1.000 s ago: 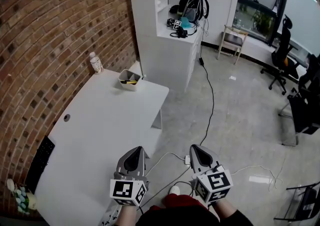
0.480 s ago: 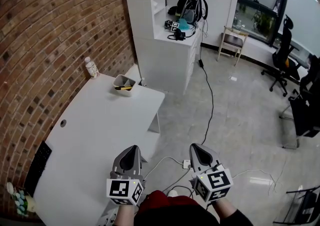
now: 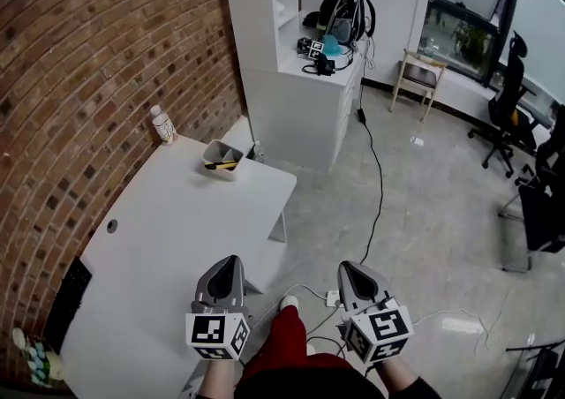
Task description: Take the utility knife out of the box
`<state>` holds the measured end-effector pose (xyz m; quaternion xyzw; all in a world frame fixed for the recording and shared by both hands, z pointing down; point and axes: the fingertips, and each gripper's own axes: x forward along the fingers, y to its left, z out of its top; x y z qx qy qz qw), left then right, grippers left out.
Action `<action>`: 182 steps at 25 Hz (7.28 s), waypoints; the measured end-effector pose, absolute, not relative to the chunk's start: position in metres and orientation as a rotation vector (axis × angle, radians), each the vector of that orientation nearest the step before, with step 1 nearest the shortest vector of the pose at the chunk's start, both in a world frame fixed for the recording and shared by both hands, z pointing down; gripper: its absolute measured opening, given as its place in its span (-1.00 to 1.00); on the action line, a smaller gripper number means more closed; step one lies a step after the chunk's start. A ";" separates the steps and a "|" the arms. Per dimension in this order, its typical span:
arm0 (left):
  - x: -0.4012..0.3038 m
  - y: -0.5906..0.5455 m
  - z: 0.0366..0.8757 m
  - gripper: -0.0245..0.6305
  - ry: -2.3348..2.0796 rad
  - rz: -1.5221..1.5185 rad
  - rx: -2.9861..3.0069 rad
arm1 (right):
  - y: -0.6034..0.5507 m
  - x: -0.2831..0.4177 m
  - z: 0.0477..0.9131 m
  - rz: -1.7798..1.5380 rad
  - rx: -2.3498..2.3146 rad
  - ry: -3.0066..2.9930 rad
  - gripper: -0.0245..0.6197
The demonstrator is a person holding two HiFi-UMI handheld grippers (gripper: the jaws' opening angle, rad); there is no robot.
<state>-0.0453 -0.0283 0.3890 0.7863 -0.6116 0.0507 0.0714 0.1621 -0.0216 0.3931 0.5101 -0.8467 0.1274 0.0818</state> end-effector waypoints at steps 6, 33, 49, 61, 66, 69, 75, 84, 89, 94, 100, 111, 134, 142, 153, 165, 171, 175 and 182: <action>-0.065 -0.075 0.393 -0.91 -1.863 0.155 2.334 | -0.064 0.147 0.396 0.376 1.504 -2.536 -0.90; -0.136 -0.244 0.436 -0.68 -1.884 0.187 2.113 | -0.220 0.083 0.423 0.427 1.357 -2.502 -0.90; -0.166 -0.291 0.481 -0.47 -1.822 0.154 1.920 | -0.277 0.032 0.447 0.465 1.205 -2.510 -0.90; -0.173 -0.312 0.493 -0.41 -1.800 0.070 1.848 | -0.297 -0.004 0.475 0.502 1.065 -2.520 -0.90; -0.173 -0.321 0.497 -0.41 -1.797 0.054 1.823 | -0.305 -0.011 0.488 0.516 1.035 -2.509 -0.90; -0.173 -0.323 0.499 -0.41 -1.798 0.043 1.809 | -0.308 -0.017 0.494 0.518 1.012 -2.509 -0.90; -0.175 -0.326 0.499 -0.41 -1.796 0.009 1.780 | -0.312 -0.032 0.503 0.526 0.967 -2.510 -0.90; -0.178 -0.329 0.502 -0.50 -1.777 -0.015 1.755 | -0.316 -0.047 0.510 0.526 0.934 -2.505 -0.90; -0.176 -0.330 0.502 -0.58 -1.764 -0.031 1.738 | -0.315 -0.045 0.512 0.533 0.934 -2.489 -0.90; -0.176 -0.329 0.502 -0.63 -1.749 -0.062 1.719 | -0.313 -0.044 0.513 0.536 0.941 -2.478 -0.90; -0.175 -0.329 0.499 -0.65 -1.755 -0.069 1.730 | -0.312 -0.040 0.513 0.531 0.957 -2.467 -0.90; -0.175 -0.328 0.485 -0.70 -1.800 -0.057 1.800 | -0.313 -0.033 0.503 0.503 1.014 -2.456 -0.90; -0.155 -0.320 0.419 -0.70 -1.839 -0.042 2.071 | -0.307 0.003 0.457 0.434 1.238 -2.440 -0.90; -0.133 -0.314 0.396 -0.71 -1.780 -0.045 2.191 | -0.295 0.022 0.441 0.403 1.331 -2.417 -0.90; -0.078 -0.309 0.369 -0.71 -1.646 -0.047 2.353 | -0.284 0.078 0.422 0.409 1.520 -2.358 -0.90; -0.017 -0.288 0.356 -0.71 -1.555 -0.030 2.444 | -0.267 0.126 0.416 0.430 1.598 -2.346 -0.90; -0.007 -0.262 0.353 -0.71 -1.642 -0.029 2.411 | -0.254 0.130 0.418 0.413 1.499 -2.418 -0.90; -0.013 -0.240 0.355 -0.71 -1.741 -0.020 2.347 | -0.248 0.125 0.417 0.399 1.408 -2.478 -0.90; -0.028 -0.194 0.358 -0.71 -1.918 -0.008 2.193 | -0.229 0.110 0.414 0.385 1.215 -2.580 -0.90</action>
